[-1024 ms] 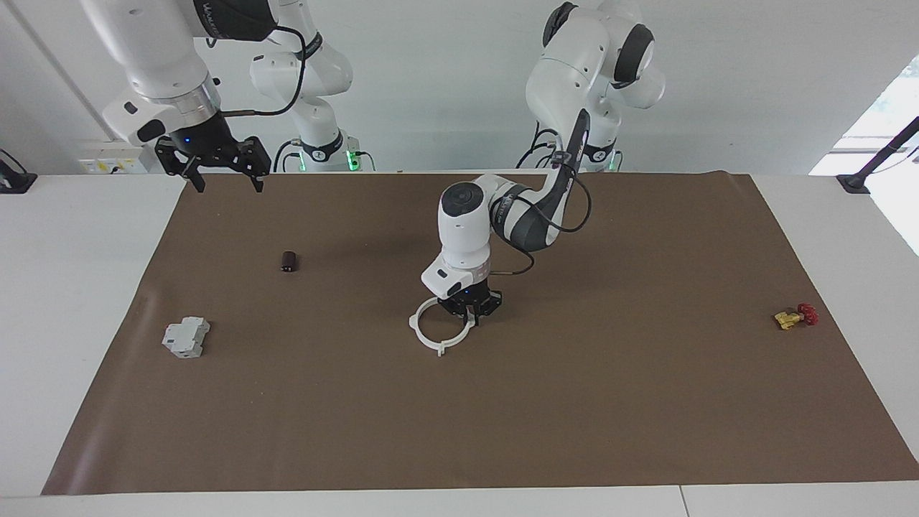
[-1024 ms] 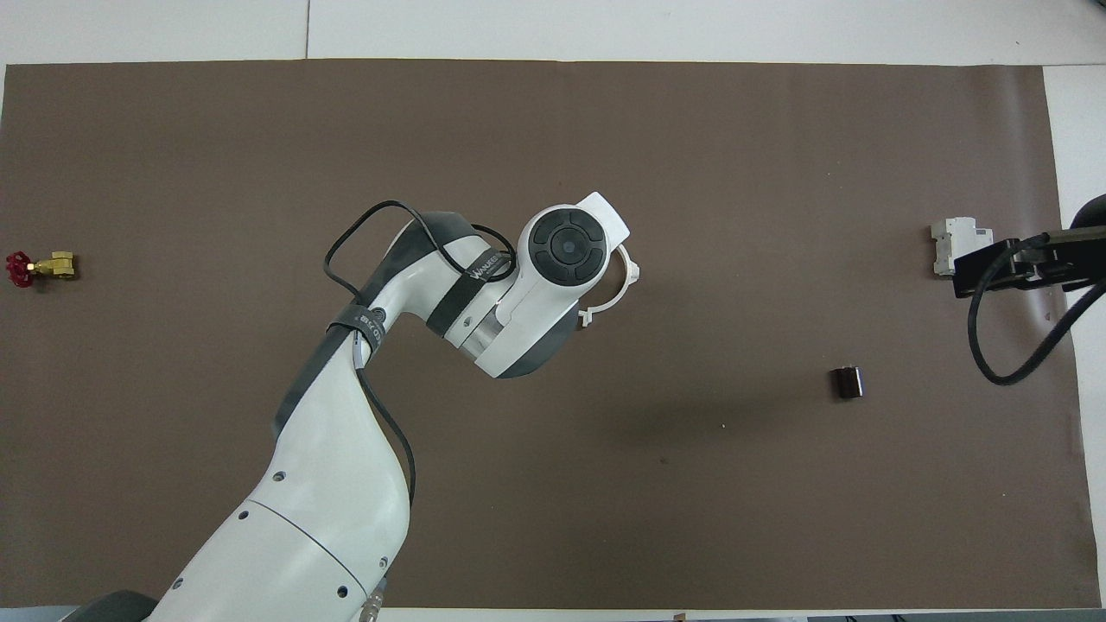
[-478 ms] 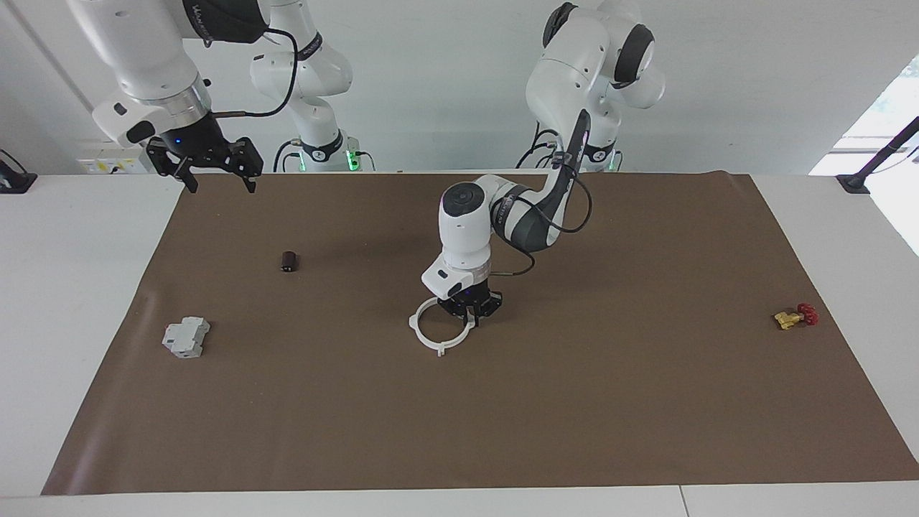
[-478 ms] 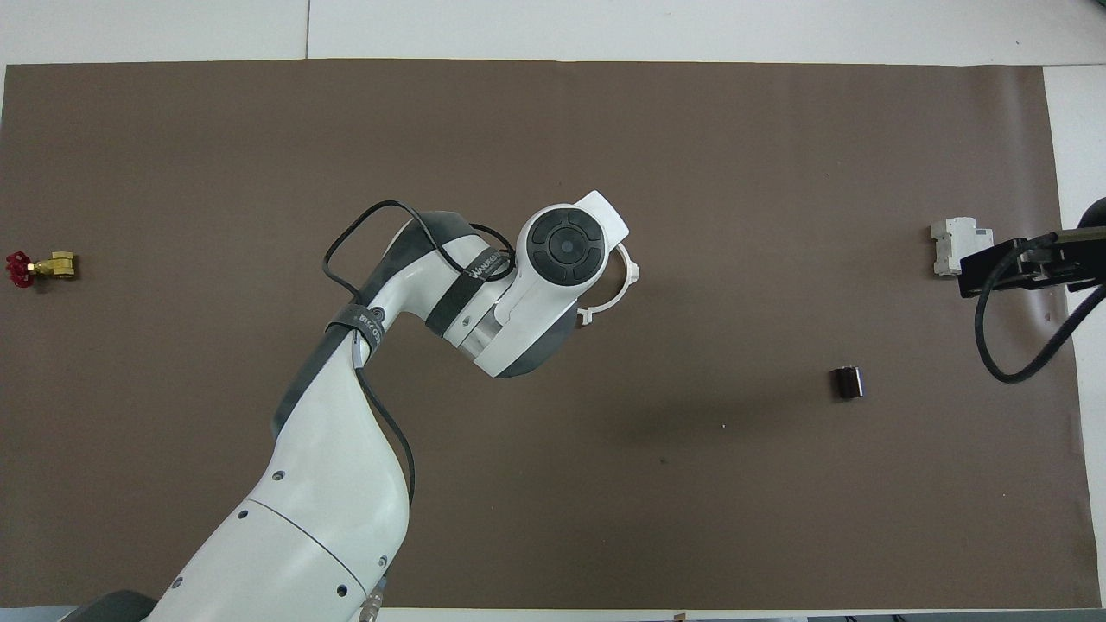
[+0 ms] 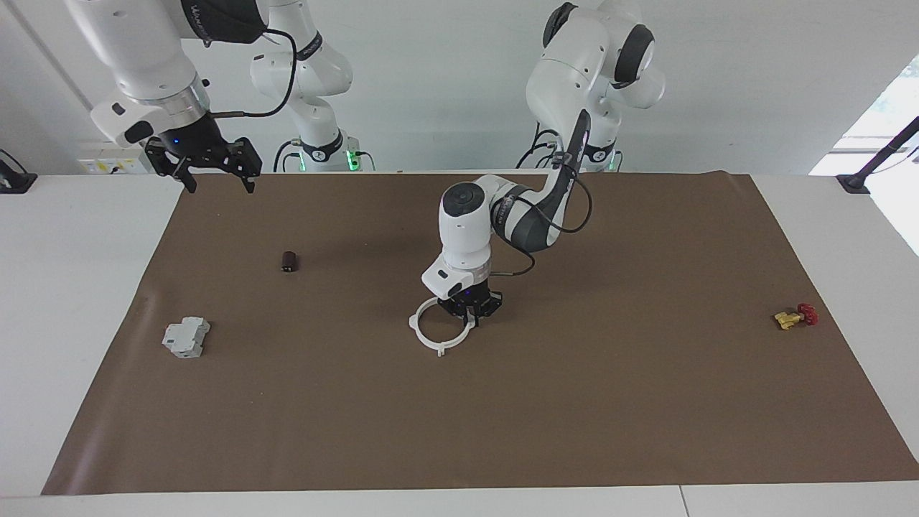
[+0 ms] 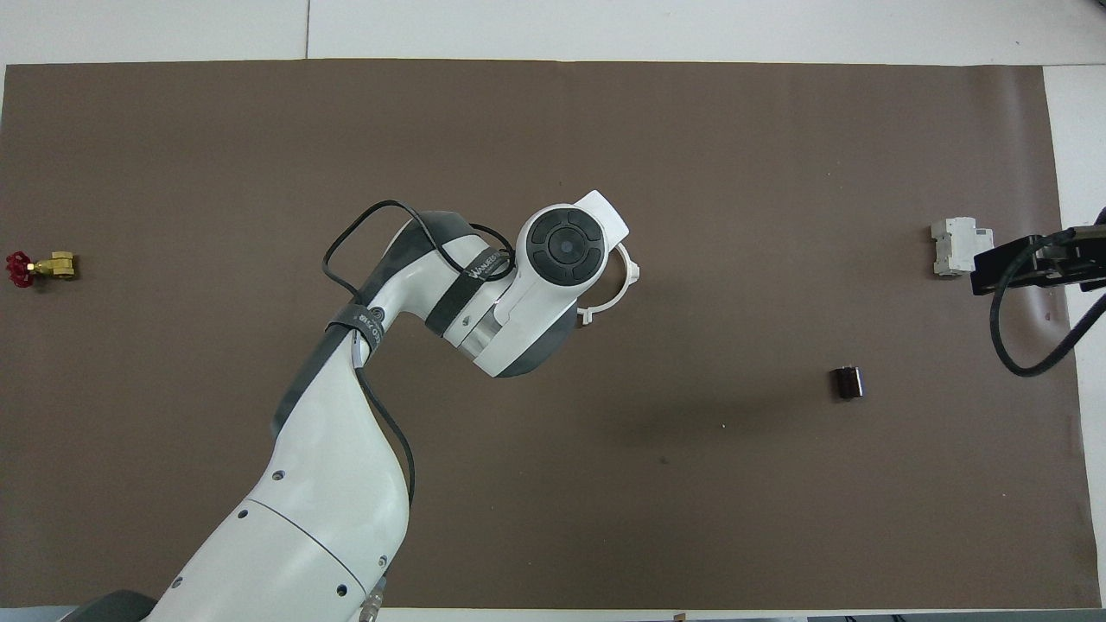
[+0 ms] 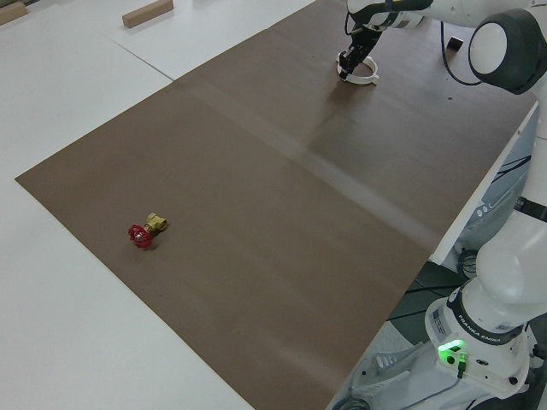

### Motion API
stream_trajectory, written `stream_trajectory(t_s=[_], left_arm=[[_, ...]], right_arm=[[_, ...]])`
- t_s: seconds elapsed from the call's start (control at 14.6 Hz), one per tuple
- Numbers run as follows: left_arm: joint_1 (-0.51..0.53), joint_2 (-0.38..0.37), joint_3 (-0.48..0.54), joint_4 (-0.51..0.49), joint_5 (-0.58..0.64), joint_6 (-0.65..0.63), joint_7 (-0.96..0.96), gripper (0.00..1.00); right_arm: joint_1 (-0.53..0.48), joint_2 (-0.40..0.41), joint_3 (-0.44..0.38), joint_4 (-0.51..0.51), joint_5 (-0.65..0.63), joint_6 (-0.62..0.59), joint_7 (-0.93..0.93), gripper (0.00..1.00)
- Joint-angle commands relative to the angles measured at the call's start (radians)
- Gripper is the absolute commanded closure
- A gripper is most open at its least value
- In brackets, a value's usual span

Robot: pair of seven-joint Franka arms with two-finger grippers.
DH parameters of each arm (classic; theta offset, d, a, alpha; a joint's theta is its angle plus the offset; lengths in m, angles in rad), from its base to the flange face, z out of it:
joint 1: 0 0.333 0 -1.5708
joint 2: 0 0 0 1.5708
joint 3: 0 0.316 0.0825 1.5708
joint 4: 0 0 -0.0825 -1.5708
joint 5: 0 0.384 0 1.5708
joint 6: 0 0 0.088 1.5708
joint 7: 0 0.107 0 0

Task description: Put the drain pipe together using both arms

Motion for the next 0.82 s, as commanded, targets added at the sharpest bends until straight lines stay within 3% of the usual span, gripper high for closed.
stream_trajectory(t_s=[0.0,0.61,0.68,0.75], left_arm=[[-0.003,0.013,0.011,-0.002,-0.004,0.042,0.003,1.0],[-0.004,0.013,0.011,-0.01,-0.002,0.032,0.004,1.0],[-0.003,0.013,0.011,-0.01,-0.004,0.033,0.004,0.97],[-0.003,0.012,0.01,-0.01,-0.008,0.033,0.004,0.71]], right_arm=[[-0.015,-0.011,0.004,-0.018,0.006,0.041,-0.03,0.0],[-0.014,-0.011,0.004,-0.018,0.006,0.041,-0.03,0.0],[-0.014,-0.011,0.004,-0.018,0.006,0.041,-0.03,0.0],[-0.014,-0.011,0.004,-0.018,0.006,0.041,-0.03,0.0]])
